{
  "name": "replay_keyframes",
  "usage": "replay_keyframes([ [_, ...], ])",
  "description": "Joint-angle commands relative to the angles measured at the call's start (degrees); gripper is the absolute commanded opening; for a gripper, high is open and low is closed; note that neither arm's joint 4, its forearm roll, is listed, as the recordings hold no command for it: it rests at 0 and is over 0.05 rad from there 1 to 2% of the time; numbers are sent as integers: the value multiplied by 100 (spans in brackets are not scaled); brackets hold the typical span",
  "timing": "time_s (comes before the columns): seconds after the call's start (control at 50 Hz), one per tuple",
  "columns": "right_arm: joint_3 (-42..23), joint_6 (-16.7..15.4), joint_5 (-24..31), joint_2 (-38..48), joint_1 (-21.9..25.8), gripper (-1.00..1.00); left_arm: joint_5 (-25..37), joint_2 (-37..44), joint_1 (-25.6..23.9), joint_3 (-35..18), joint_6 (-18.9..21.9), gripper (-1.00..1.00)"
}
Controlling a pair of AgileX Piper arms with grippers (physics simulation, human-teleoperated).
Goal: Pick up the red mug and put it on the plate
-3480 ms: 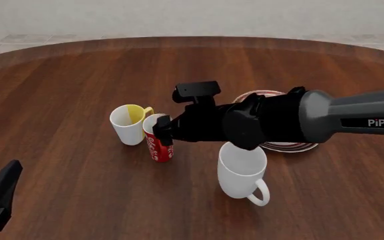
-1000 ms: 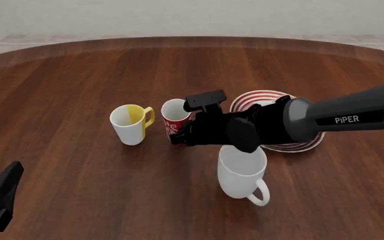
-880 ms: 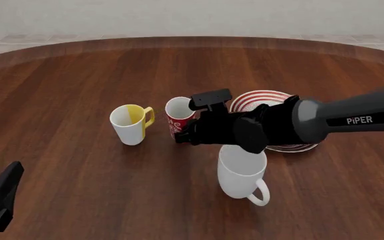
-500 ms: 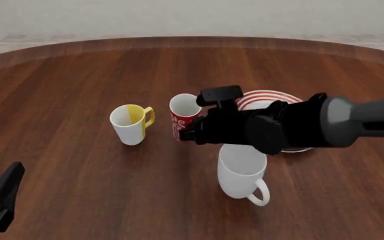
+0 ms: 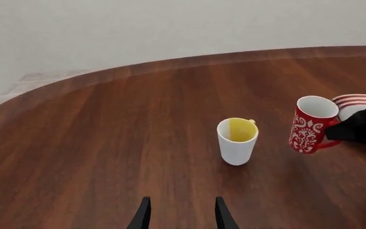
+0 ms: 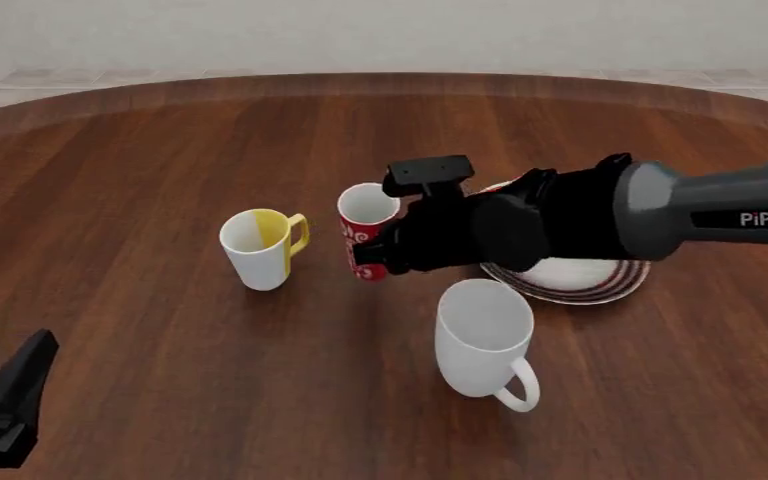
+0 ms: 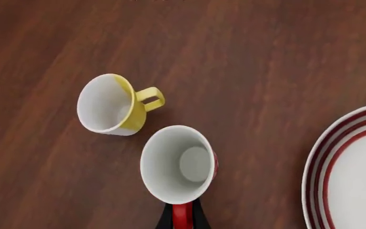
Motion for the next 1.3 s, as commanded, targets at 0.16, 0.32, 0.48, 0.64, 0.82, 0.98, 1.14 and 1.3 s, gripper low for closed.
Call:
replay_keyframes([
  [0.16,-797,-545,842,-170,-585,-100,-67,0,-19,98,-3,100],
  [0.32,-1328,-699,1471,-637,-1008,-100,-60,0,-19,97,9,100],
  [0.48,-1370,-693,1518,-703,-1058,-100,-118,0,-35,97,17,100],
  [0.64,-1420,-809,1627,-756,-1169,-100,-134,0,-17,97,32,100],
  [0.82,-1437,-742,1745,-966,-1239,-100,-155,0,-51,97,29,100],
  [0.98,-1288,-736,1679,-1265,-1443,-100,-168,0,-32,96,46,100],
  [1.14,-1114,-600,1669,-1599,-1505,-100,-183,0,-45,94,42,100],
  [1.3,-808,-518,1586,-1864,-1583,-100,-178,0,-54,94,38,100],
])
